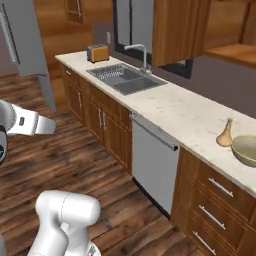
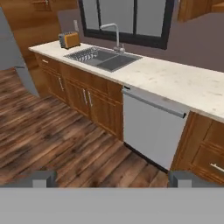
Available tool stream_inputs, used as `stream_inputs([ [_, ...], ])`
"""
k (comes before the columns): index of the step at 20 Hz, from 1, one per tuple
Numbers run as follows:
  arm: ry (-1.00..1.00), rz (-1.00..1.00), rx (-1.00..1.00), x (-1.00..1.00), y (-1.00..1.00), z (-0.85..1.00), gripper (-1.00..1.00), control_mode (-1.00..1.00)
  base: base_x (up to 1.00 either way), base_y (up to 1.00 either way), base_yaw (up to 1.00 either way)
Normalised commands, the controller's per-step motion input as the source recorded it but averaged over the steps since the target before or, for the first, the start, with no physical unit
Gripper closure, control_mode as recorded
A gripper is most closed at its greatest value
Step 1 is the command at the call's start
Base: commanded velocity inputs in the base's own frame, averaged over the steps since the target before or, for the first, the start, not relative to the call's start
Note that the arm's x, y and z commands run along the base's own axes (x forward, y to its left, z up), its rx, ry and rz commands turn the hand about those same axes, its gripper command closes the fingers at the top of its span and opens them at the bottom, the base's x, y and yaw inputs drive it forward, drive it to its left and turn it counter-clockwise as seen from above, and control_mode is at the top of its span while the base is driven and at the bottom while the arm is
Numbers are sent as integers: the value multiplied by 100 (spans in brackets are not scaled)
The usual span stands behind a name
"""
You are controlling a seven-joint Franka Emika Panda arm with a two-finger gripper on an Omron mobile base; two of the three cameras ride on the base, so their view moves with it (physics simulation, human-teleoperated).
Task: Retrieve the bottle and the shaker from the cabinet and place them next to the mixing bowl on the counter. Then add garlic from the fridge to the mixing bowl.
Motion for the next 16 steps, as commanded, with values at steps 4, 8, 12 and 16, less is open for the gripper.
stream_inputs([
  [4,0,0,0,0,0,0,-100,100,3,-1,90],
  [8,0,0,0,0,0,0,-100,100,16,-6,88],
  [12,0,0,0,0,0,0,-100,100,95,-3,51],
  [16,0,0,0,0,0,0,-100,100,100,0,8],
])
